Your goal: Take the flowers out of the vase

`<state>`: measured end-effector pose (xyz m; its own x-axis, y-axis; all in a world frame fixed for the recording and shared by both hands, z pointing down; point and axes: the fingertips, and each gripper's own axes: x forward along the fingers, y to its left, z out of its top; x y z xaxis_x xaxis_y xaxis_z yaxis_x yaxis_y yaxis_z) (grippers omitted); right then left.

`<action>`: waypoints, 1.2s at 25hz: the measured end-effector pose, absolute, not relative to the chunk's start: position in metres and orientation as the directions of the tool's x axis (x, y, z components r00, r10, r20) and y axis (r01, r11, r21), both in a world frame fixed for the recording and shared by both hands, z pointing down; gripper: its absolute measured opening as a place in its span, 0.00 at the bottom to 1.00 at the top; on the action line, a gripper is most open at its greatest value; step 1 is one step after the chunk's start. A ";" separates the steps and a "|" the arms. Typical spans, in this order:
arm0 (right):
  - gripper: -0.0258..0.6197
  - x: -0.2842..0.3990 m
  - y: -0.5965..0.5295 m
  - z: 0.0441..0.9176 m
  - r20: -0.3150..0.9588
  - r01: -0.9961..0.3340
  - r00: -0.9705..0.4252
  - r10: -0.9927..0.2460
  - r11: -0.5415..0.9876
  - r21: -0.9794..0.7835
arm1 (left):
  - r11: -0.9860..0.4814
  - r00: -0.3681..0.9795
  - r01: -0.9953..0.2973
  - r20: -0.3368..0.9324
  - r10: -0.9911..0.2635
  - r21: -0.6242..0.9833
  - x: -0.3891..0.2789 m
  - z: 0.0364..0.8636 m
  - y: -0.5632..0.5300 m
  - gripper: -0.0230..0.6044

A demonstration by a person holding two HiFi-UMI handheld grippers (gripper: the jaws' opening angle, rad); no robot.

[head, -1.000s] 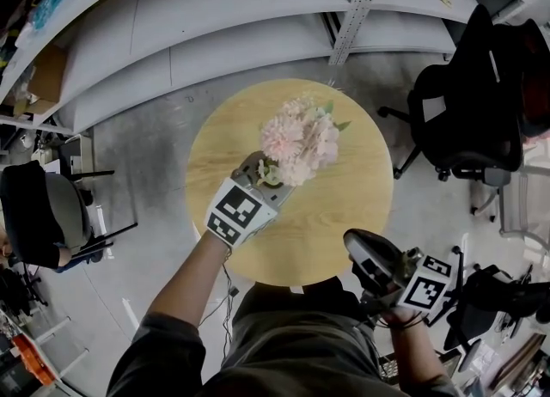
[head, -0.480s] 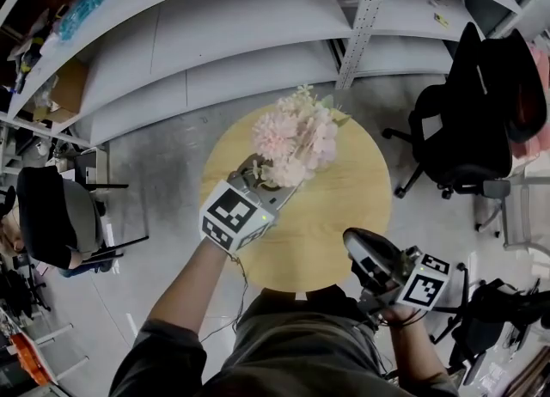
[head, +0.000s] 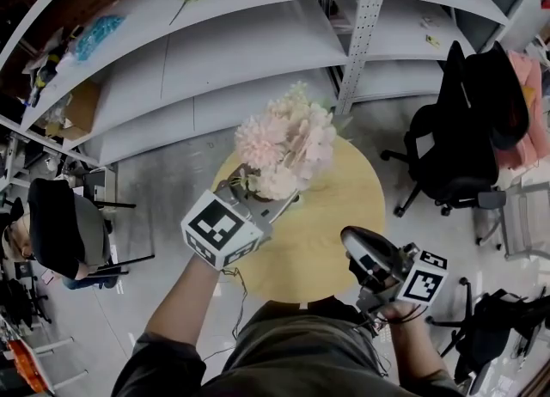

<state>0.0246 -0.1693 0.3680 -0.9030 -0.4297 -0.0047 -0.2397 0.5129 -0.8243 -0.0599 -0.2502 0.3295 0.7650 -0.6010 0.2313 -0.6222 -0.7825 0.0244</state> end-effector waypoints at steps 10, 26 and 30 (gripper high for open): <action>0.06 0.022 -0.172 0.344 -0.051 -0.212 -0.912 -0.407 0.574 -0.791 | -0.765 0.747 -0.644 0.221 -0.627 0.007 -0.061 0.308 -0.243 0.16; 0.06 0.014 -0.172 0.341 -0.045 -0.204 -0.924 -0.379 0.591 -0.780 | -0.744 0.730 -0.667 0.230 -0.644 0.033 -0.064 0.318 -0.236 0.16; 0.06 0.013 -0.172 0.340 -0.040 -0.205 -0.927 -0.373 0.593 -0.778 | -0.739 0.726 -0.672 0.231 -0.647 0.042 -0.066 0.321 -0.236 0.16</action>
<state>0.0135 -0.1718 0.3401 -0.9270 -0.3729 -0.0404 -0.2047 0.5934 -0.7785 -0.0661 -0.2360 0.3205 0.7263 -0.6474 0.2309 -0.6723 -0.7391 0.0423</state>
